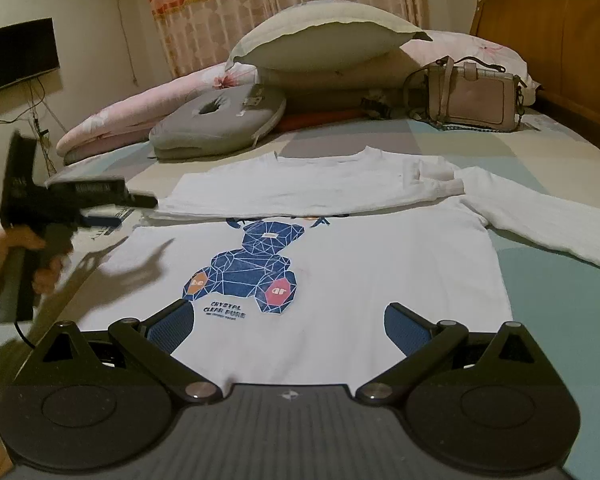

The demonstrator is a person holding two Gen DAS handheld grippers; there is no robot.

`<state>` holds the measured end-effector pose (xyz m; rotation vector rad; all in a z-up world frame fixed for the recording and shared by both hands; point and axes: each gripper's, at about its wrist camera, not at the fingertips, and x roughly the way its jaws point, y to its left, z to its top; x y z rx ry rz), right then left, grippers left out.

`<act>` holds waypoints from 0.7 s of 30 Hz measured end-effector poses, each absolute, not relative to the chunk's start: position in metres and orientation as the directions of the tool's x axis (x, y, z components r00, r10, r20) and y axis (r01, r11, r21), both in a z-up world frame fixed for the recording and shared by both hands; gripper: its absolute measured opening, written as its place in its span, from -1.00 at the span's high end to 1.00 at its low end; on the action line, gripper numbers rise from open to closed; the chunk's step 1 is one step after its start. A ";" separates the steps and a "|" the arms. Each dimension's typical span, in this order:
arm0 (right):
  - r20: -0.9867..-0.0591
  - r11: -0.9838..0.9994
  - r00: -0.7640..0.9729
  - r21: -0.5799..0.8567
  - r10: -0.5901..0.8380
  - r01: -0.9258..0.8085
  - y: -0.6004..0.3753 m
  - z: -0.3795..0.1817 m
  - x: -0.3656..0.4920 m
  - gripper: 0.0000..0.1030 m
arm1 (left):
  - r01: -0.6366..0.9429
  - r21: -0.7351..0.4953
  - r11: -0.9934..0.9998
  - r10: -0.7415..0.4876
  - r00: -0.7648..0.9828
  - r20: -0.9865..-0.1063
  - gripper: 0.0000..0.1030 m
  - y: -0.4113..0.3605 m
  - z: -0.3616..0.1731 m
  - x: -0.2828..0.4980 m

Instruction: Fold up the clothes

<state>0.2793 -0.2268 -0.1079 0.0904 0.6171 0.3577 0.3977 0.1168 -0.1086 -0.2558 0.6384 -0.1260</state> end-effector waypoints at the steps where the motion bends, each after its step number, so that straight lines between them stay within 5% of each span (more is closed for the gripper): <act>1: -0.554 0.935 0.754 0.187 0.353 -0.300 -0.227 -0.109 0.279 -1.00 | 0.060 -0.267 0.962 -0.206 0.802 -0.561 -0.83 0.113 -0.105 0.403; 6: -0.575 0.937 0.741 0.184 0.349 -0.298 -0.226 -0.114 0.282 -1.00 | 0.178 -0.247 0.952 -0.288 0.789 -0.542 -0.84 0.082 -0.105 0.440; 10: -0.591 0.938 0.728 0.200 0.346 -0.284 -0.228 -0.118 0.286 -1.00 | 0.117 -0.241 0.963 -0.250 0.720 -0.647 -0.75 0.083 -0.135 0.456; 20: -0.634 0.940 0.697 0.270 0.336 -0.208 -0.239 -0.128 0.295 -1.00 | 0.081 -0.237 0.968 -0.210 0.778 -0.592 -0.70 0.112 -0.098 0.455; 21: -0.634 0.941 0.697 0.265 0.335 -0.211 -0.238 -0.128 0.295 -1.00 | 0.060 -0.241 0.969 -0.197 0.774 -0.602 -0.58 0.115 -0.099 0.467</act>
